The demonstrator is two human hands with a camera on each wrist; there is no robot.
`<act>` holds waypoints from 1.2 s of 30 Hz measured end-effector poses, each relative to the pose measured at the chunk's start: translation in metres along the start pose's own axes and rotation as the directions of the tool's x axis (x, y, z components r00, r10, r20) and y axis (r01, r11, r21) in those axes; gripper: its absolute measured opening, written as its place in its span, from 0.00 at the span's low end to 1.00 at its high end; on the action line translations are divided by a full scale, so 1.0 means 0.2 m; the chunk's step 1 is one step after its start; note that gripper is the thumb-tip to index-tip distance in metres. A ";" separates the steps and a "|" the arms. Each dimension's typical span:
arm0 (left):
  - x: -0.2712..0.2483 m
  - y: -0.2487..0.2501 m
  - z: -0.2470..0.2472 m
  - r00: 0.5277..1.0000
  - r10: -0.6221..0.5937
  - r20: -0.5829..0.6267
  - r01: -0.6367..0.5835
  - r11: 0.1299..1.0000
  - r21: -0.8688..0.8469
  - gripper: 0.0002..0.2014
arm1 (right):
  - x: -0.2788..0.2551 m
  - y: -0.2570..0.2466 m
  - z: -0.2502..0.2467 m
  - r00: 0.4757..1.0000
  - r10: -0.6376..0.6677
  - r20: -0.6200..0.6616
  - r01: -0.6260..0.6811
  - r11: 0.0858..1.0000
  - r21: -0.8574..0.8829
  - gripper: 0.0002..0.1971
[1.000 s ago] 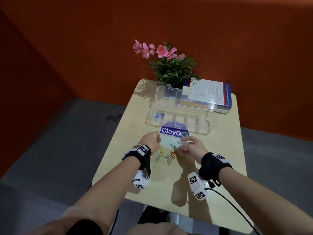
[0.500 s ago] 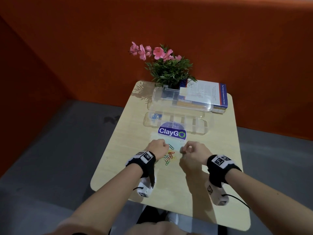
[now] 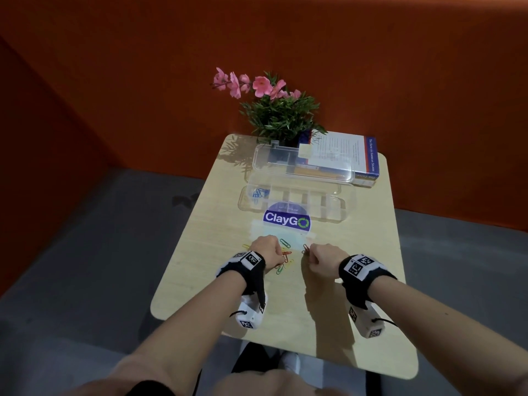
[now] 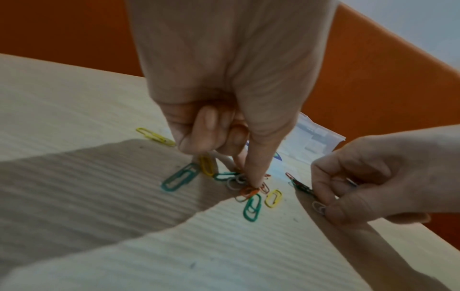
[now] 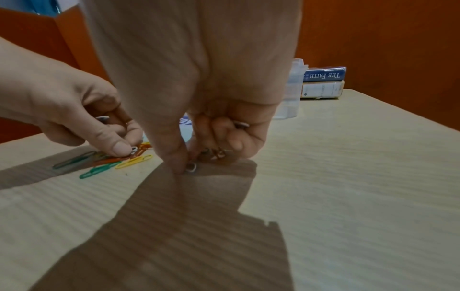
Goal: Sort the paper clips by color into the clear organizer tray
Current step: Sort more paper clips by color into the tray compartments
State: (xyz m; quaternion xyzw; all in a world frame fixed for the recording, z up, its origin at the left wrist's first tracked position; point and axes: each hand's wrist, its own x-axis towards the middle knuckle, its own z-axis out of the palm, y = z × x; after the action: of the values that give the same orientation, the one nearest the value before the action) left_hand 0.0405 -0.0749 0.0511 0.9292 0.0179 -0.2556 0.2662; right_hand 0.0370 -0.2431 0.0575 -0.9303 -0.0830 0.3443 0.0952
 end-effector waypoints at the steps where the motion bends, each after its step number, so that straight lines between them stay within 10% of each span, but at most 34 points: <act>1: 0.00 0.00 0.00 1.000 0.006 -0.001 -0.006 1.000 -0.002 0.09 | 0.00 -0.01 0.00 1.000 0.008 0.011 -0.008 1.000 -0.011 0.04; 5: -0.02 -0.02 -0.02 0.999 0.042 0.001 -0.042 0.999 0.025 0.10 | -0.02 -0.01 0.03 0.999 0.039 0.028 -0.038 0.999 -0.012 0.14; 9: -0.01 -0.10 -0.08 0.999 -0.036 -0.031 0.031 0.990 -0.140 0.03 | -0.02 0.04 0.02 0.989 0.130 -0.066 -0.080 0.862 0.501 0.06; 14: 0.00 -0.18 -0.20 0.971 -0.239 0.027 0.194 0.710 -0.677 0.11 | -0.02 0.10 -0.01 0.961 0.277 -0.002 -0.069 0.246 0.967 0.07; 19: -0.02 -0.19 -0.25 0.950 -0.288 0.119 0.251 0.477 -0.842 0.11 | -0.06 0.14 -0.04 0.959 0.214 0.187 -0.124 -0.278 0.953 0.12; 28: -0.03 -0.16 -0.17 0.973 -0.152 0.171 0.227 0.539 -0.811 0.07 | -0.10 0.22 -0.02 0.951 0.291 0.100 -0.049 -0.180 0.982 0.12; 36: 0.03 0.00 -0.27 0.966 -0.174 0.194 0.260 0.628 -0.734 0.12 | -0.10 0.17 -0.01 0.966 0.203 0.160 -0.099 -0.281 0.955 0.08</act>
State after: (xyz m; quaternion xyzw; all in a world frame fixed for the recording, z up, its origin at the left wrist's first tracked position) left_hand 0.0707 -0.0480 0.0878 0.7111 0.2201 -0.3033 0.5949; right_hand 0.0258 -0.2810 0.0630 -0.5037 0.3430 0.2529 0.7514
